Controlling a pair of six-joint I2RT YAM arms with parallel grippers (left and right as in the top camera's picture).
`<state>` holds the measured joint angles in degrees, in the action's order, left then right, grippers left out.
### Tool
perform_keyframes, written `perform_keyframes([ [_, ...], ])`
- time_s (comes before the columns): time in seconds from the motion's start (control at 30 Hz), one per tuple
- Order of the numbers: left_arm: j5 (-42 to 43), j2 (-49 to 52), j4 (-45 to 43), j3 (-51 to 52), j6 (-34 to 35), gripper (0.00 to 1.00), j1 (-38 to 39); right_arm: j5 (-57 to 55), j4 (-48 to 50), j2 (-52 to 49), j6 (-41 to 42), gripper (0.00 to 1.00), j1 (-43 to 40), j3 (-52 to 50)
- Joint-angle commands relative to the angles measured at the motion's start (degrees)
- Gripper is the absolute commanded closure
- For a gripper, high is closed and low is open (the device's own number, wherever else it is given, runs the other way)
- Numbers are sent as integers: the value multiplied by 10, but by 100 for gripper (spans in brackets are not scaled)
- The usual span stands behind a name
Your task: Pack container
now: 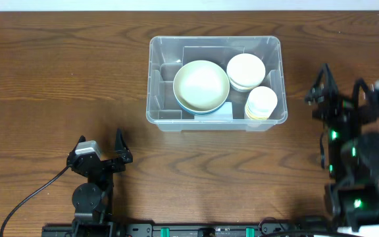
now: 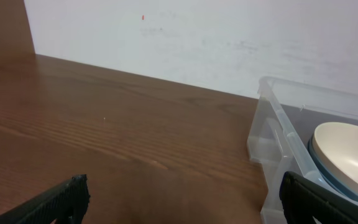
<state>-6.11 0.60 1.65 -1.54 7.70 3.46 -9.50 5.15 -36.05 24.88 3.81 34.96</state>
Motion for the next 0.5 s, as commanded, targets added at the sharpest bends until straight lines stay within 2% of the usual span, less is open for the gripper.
perform_keyframes([
  [0.0, -3, -3, 20, 13, -1, 2, -2, 65, 48, 88, -78, 1, -14, -95],
  [0.2, -3, -3, 20, 13, -1, 2, -2, 68, 68, 233, -139, 1, -14, -235],
  [0.33, -3, -3, 20, 13, -1, 2, -2, 74, 67, 288, -140, 1, -14, -295],
  [0.47, -3, -3, 20, 13, -1, 2, -2, 115, 66, 327, -186, 1, -14, -342],
])
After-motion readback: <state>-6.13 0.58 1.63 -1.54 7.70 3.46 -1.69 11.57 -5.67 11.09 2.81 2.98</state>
